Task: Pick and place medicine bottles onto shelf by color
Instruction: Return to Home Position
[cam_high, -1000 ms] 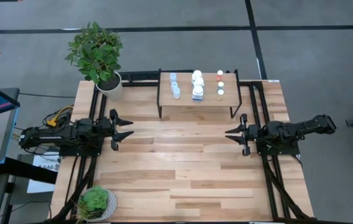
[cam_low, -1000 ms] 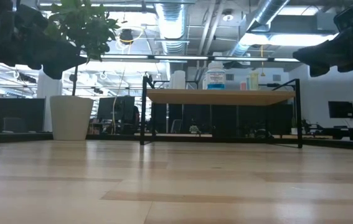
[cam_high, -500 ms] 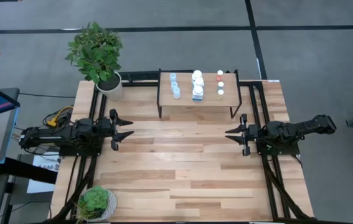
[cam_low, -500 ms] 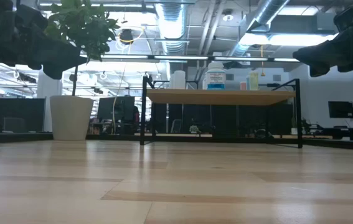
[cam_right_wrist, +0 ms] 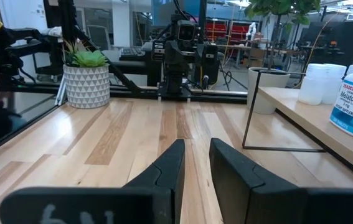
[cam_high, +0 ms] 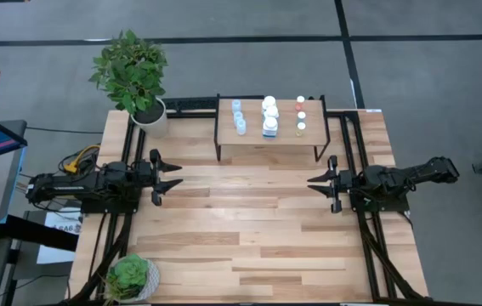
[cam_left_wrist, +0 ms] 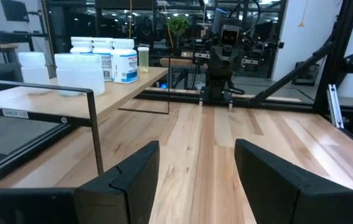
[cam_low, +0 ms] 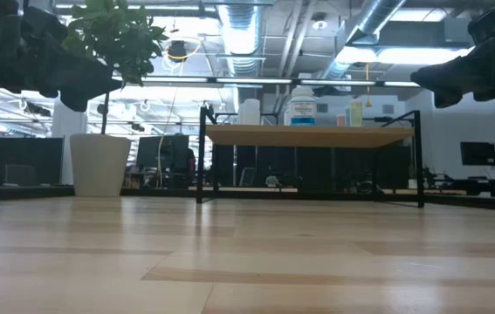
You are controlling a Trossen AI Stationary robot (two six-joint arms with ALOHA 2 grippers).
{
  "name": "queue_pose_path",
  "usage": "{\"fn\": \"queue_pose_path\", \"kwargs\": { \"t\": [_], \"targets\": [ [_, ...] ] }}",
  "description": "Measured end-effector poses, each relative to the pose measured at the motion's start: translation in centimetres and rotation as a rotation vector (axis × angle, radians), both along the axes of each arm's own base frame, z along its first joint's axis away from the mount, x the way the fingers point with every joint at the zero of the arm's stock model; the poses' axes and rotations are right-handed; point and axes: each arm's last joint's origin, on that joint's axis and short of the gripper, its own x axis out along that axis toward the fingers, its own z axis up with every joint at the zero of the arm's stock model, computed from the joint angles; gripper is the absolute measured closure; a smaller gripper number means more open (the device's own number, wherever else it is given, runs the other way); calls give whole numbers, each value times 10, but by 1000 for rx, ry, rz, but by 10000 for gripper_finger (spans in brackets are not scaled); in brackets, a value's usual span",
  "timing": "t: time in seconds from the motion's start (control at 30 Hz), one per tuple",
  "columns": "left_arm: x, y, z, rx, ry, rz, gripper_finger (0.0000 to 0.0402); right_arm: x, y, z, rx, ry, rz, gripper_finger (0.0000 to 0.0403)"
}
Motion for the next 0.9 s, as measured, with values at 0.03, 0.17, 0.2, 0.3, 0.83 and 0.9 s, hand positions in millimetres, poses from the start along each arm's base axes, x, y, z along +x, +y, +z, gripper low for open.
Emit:
{"fn": "queue_pose_path", "kwargs": {
  "t": [0.03, 0.17, 0.2, 0.3, 0.83, 0.9],
  "targets": [
    [0, 0, 0, 0, 0, 0, 203, 0, 0, 0, 0, 0, 0, 305],
    [0, 0, 0, 0, 0, 0, 203, 0, 0, 0, 0, 0, 0, 305],
    [0, 0, 0, -1, 0, 0, 203, 0, 0, 0, 0, 0, 0, 305],
    [0, 0, 0, -1, 0, 0, 203, 0, 0, 0, 0, 0, 0, 305],
    [0, -7, 0, -2, -2, -56, 203, 0, 0, 0, 1, 0, 0, 305],
    [0, -8, 0, -2, -2, -60, 203, 0, 0, 0, 1, 0, 0, 305]
  ]
}}
